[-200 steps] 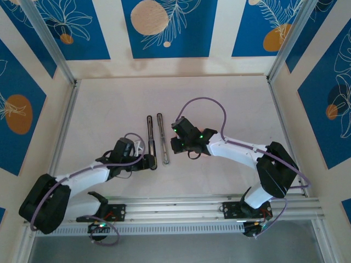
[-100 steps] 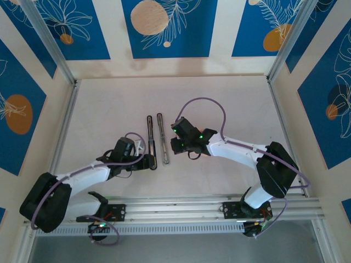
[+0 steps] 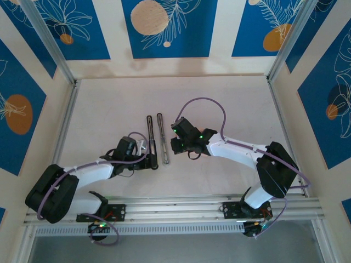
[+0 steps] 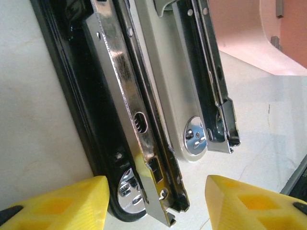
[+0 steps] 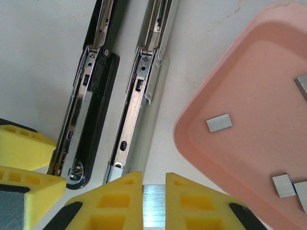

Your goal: Load the staples into the stapler

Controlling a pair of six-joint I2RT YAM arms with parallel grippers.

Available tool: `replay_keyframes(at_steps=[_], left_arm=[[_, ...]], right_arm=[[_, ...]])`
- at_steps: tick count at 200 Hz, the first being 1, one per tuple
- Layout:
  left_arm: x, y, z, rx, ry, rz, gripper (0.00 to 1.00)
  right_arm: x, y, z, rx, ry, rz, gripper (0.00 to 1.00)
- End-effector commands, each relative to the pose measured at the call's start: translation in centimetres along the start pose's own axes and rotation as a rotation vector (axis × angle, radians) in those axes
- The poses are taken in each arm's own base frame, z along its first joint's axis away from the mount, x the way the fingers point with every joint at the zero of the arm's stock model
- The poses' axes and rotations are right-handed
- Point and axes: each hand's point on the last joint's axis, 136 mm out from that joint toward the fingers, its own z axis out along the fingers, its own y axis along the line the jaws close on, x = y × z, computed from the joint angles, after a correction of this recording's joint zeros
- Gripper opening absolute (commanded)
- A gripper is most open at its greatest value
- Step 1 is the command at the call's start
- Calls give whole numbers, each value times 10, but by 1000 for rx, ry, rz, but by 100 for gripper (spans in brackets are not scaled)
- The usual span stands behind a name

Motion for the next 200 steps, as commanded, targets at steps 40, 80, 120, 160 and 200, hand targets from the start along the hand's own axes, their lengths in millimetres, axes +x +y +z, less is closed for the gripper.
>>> replay_keyframes(at_steps=[40,80,120,160,200], left_arm=[[-13,-16,-2,52,-46,34,56],[-32,-10,-26,1,-212,53,61],[-43,17,-53,-94,-363,-45,67],[-40,46,-71,-155,-448,-145,68],[-40,56,-83,-195,-498,-152,69]], right_arm=[[1,10,-6,-15,-9,-14,14],[1,25,-10,-10,-36,-31,14],[2,50,-6,-15,-75,-29,14],[8,79,7,-49,-65,-32,14],[19,95,21,-36,-16,-19,14]])
